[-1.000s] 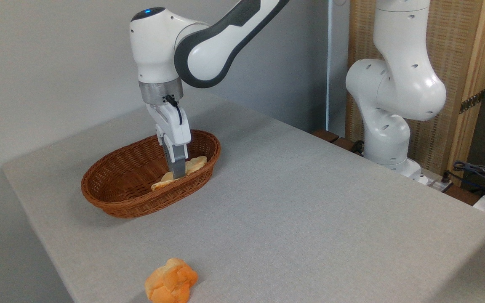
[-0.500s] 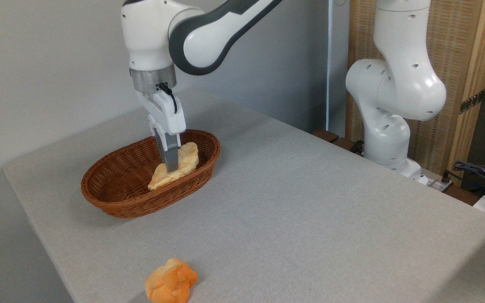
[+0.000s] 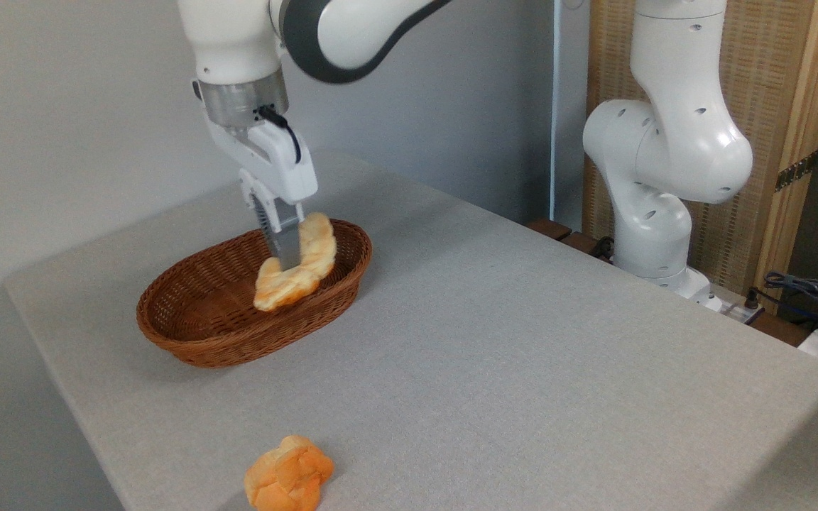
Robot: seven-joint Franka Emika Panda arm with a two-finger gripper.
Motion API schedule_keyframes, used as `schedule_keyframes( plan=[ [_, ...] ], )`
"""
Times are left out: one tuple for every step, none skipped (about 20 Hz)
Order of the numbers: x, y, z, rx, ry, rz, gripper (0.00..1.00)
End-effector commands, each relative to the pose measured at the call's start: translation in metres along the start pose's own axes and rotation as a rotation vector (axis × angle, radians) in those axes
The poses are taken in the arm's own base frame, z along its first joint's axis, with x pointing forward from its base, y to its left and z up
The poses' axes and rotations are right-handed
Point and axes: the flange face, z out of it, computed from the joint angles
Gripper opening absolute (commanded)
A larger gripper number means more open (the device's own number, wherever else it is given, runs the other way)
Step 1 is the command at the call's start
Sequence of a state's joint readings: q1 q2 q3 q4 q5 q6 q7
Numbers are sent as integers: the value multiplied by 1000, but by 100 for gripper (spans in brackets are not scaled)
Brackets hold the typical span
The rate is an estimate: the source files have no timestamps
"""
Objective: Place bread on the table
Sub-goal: 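Lift the bread roll out of the basket and move it beside the basket, then lower the bread roll and release it onto the table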
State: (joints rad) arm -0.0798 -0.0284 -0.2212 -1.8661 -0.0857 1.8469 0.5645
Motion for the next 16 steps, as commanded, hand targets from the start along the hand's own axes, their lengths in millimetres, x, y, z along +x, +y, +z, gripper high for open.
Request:
schedule_keyframes(
  plan=[
    [-42, -17, -38, 7, -72, 125, 4],
    [-54, -24, -41, 32, -126, 169, 6],
    [-59, -26, -42, 45, -160, 204, 8],
    [-62, -27, -41, 51, -177, 227, 12],
    [-63, -29, -40, 52, -182, 236, 20],
    [-65, -31, -39, 56, -190, 237, 35],
    [-70, -39, -39, 70, -202, 228, 47],
    [-75, -45, -38, 86, -216, 227, 67],
    [-78, -48, -38, 105, -239, 243, 77],
    [-80, -52, -39, 116, -249, 253, 92],
    [-84, -59, -42, 129, -244, 250, 100],
    [-83, -61, -43, 137, -235, 248, 100],
    [-84, -62, -44, 141, -233, 246, 100],
    [-89, -68, -45, 143, -229, 234, 100],
    [-90, -70, -46, 143, -226, 234, 100],
    [-90, -70, -47, 142, -226, 247, 100]
  ],
)
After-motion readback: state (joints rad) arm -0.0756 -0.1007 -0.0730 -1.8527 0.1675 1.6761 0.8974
